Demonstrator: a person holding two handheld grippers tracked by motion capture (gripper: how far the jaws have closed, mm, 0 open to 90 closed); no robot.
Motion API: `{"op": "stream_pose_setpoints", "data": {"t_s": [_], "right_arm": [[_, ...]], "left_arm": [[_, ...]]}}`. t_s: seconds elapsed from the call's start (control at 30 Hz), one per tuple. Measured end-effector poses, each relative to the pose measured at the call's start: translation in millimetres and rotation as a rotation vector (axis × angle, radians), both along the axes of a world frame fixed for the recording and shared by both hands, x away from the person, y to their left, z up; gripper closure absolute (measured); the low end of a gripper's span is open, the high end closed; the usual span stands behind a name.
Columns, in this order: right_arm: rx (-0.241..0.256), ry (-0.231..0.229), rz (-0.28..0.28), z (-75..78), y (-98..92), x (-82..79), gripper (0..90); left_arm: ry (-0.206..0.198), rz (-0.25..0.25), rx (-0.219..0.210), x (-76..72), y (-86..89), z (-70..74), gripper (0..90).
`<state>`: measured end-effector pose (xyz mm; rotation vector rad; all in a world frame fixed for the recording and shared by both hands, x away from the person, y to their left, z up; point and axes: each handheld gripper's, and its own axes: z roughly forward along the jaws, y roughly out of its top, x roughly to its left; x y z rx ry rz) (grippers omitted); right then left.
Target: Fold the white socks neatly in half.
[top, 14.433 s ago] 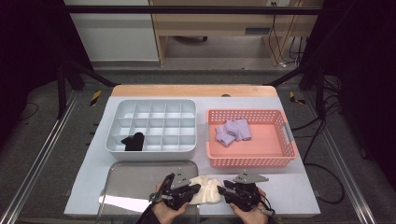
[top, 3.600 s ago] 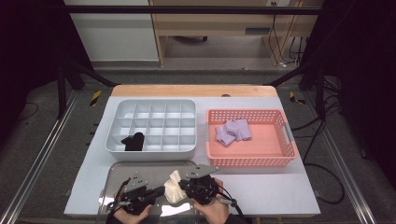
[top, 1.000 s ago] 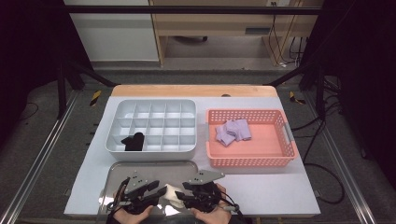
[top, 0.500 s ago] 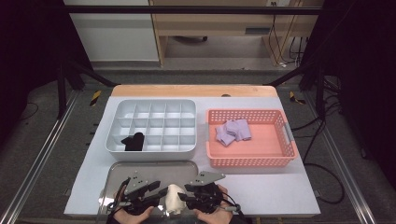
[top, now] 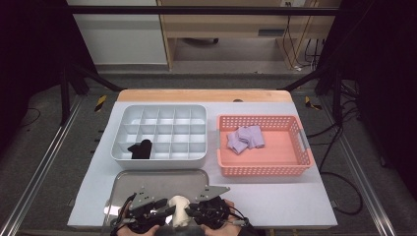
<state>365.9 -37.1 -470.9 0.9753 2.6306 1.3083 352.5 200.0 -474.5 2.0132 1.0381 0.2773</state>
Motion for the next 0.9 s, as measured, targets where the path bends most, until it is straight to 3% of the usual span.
{"op": "stream_pose_setpoints", "data": {"t_s": [0.23, 0.33, 0.57, 0.7, 0.73, 0.83, 0.9], "right_arm": [[0.014, 0.018, 0.01, -2.6, -0.4, 1.3, 78.1], [0.03, 0.036, 0.024, -3.9, -0.8, 0.5, 77.7], [0.041, 0.021, 0.008, -6.1, 1.7, -0.6, 74.9], [0.056, 0.011, -0.006, -4.3, -2.7, 0.3, 68.6], [0.069, 0.001, -0.013, -1.2, -7.6, 0.2, 66.4], [0.085, -0.007, -0.026, 2.4, -14.0, 0.6, 65.2], [0.102, -0.025, -0.063, 8.0, -26.0, 2.5, 64.3]], "left_arm": [[0.013, 0.005, 0.001, 8.3, -4.0, -1.7, 53.7], [0.024, 0.007, -0.014, 19.7, -5.9, -2.6, 54.1], [0.017, 0.014, -0.015, 30.3, -5.2, 0.7, 53.4], [0.009, 0.007, -0.049, 30.3, 1.3, 11.9, 50.6], [0.0, 0.0, -0.059, 28.7, 5.2, 20.6, 50.0], [-0.005, -0.007, -0.069, 25.8, 7.4, 28.8, 49.6], [-0.012, -0.017, -0.061, 19.9, 4.3, 37.9, 49.3]]}}
